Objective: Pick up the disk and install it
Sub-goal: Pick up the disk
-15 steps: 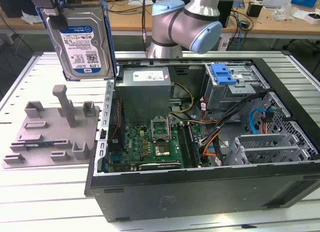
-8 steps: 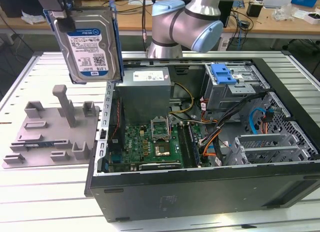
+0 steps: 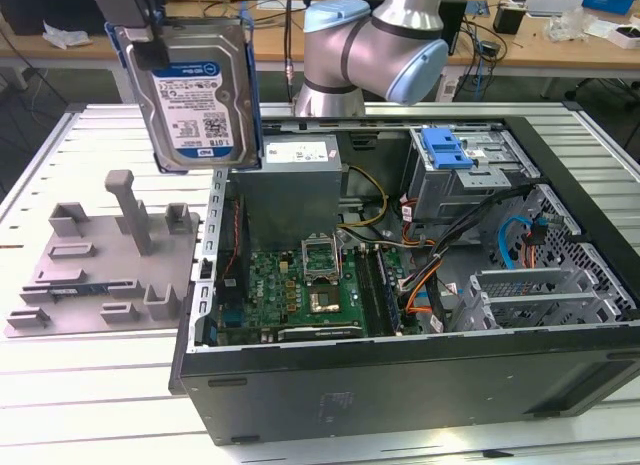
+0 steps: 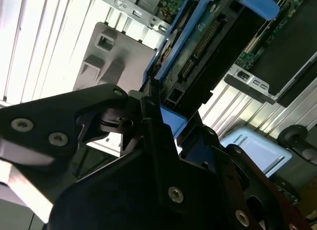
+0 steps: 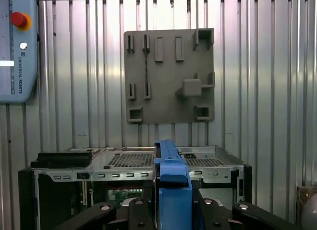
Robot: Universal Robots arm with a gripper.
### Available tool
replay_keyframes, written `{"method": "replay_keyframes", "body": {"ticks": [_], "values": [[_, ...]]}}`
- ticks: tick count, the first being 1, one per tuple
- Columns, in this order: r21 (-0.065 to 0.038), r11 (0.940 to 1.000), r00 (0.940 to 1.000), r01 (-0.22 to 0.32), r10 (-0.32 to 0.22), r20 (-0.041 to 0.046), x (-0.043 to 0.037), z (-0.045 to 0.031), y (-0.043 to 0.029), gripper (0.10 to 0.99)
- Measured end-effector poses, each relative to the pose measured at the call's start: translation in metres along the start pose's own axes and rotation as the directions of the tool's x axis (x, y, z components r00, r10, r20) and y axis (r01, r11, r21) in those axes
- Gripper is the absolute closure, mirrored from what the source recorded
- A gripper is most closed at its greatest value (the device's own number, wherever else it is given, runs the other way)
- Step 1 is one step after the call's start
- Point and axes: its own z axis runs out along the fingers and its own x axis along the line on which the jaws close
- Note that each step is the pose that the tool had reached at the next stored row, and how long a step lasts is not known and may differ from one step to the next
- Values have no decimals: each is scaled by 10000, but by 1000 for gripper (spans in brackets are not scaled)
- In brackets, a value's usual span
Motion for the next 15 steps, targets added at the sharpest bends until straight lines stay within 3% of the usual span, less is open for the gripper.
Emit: {"method": "replay_keyframes", "body": {"ticks": [15], "values": [[-1, 10000, 10000, 0, 0, 74, 187, 10, -435, 722]]}}
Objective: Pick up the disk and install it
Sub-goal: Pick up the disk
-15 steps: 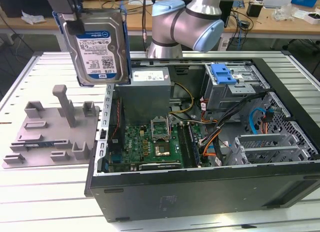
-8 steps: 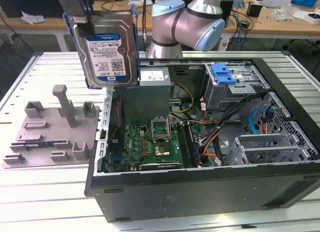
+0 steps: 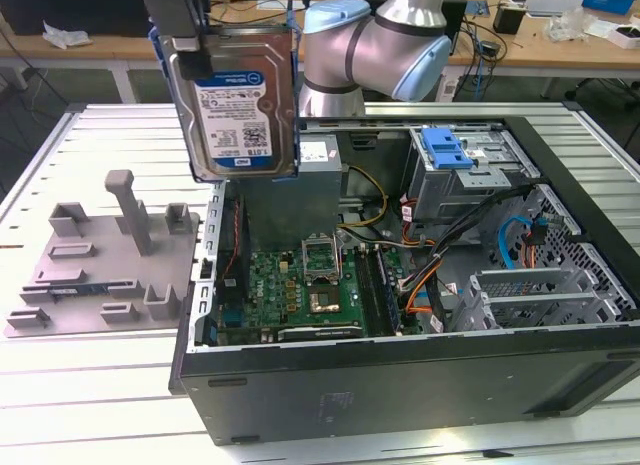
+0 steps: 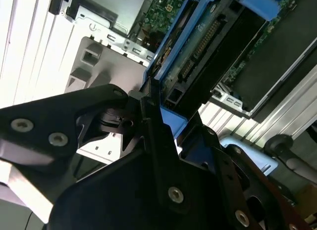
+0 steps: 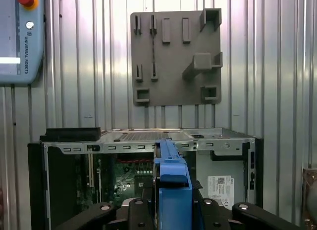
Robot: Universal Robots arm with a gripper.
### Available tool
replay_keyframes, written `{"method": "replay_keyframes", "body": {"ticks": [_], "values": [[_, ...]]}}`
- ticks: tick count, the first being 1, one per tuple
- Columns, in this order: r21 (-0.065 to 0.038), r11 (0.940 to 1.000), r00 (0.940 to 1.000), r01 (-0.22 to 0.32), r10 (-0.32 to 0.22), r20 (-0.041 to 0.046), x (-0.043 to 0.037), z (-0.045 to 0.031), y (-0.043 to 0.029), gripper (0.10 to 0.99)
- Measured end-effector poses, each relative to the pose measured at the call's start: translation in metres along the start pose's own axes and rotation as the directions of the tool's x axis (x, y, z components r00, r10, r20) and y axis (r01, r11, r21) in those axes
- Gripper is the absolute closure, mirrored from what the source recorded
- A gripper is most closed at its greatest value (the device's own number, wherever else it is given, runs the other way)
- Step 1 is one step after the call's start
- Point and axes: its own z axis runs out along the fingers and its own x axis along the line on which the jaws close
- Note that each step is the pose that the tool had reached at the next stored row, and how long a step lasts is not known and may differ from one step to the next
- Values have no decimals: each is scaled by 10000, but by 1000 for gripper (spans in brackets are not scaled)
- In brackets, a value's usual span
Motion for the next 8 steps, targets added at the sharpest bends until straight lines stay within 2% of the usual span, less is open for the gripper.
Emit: {"method": "replay_keyframes", "body": {"ticks": [3, 5, 8], "values": [[0, 10000, 10000, 0, 0, 18, 44, 3, -141, 722], [0, 10000, 10000, -2, 2, 24, 59, 4, -189, 722], [0, 10000, 10000, -3, 3, 41, 104, 7, -328, 722]]}}
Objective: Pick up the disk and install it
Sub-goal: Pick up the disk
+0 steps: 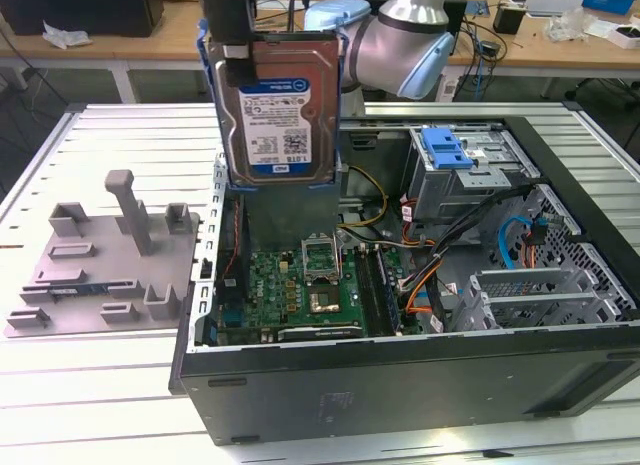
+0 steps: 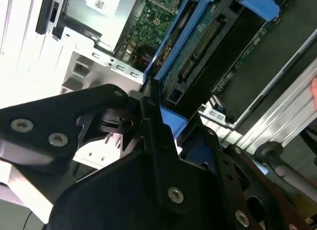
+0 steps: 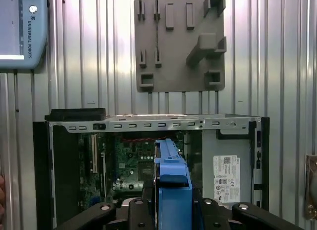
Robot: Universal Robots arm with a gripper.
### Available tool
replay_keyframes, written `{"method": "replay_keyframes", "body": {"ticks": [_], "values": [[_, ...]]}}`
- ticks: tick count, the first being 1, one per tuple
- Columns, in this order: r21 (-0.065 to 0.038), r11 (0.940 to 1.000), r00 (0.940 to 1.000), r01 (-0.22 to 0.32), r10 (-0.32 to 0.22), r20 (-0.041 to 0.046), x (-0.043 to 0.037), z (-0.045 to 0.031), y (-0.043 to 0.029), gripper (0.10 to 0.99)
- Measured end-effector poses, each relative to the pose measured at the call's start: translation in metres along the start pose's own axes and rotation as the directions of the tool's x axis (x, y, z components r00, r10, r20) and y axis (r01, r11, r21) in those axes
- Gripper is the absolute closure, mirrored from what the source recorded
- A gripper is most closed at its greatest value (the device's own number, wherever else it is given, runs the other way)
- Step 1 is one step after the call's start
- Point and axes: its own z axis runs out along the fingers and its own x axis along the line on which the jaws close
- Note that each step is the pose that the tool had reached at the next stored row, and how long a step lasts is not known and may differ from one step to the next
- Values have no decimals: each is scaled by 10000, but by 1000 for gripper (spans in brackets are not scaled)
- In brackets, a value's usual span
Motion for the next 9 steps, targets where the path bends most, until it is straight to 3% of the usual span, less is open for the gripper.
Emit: {"method": "replay_keyframes", "body": {"ticks": [9], "values": [[0, 10000, 10000, 1, -1, 24, 82, 4, -236, 722]]}}
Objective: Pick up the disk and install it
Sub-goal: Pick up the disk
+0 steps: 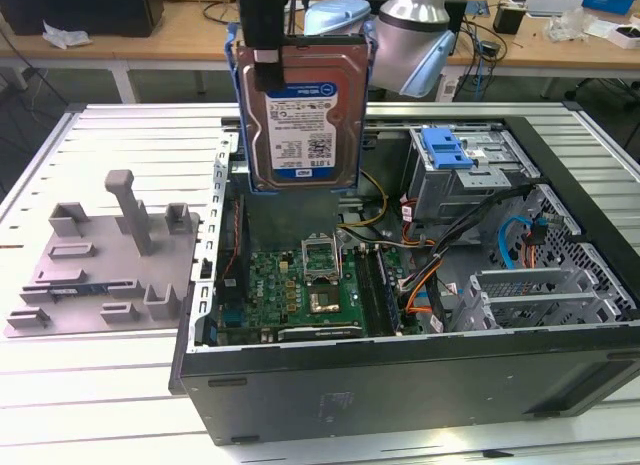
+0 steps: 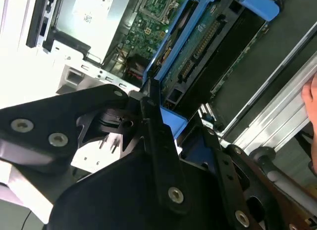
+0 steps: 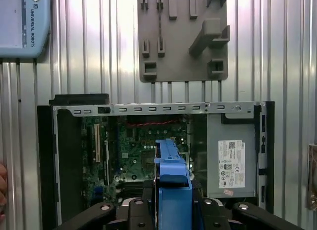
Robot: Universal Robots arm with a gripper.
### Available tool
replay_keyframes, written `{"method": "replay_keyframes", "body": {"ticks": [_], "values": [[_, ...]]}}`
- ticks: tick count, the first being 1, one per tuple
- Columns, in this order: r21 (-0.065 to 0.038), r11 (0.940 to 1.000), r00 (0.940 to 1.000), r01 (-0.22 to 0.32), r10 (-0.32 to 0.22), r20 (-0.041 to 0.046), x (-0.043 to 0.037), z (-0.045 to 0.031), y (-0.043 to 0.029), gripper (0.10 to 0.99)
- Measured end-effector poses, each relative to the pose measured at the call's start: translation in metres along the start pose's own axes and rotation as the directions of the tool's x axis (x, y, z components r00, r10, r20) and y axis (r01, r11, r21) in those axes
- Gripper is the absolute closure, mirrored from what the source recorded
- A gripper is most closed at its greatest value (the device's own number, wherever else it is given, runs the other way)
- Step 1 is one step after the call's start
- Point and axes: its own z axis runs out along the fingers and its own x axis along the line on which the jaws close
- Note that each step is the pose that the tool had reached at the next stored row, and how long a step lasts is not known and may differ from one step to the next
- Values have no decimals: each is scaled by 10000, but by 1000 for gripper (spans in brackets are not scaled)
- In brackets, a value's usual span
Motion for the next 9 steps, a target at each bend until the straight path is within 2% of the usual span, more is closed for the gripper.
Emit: {"method": "replay_keyframes", "body": {"ticks": [9], "values": [[-1, 10000, 10000, 0, 0, 51, 79, 4, -219, 722]]}}
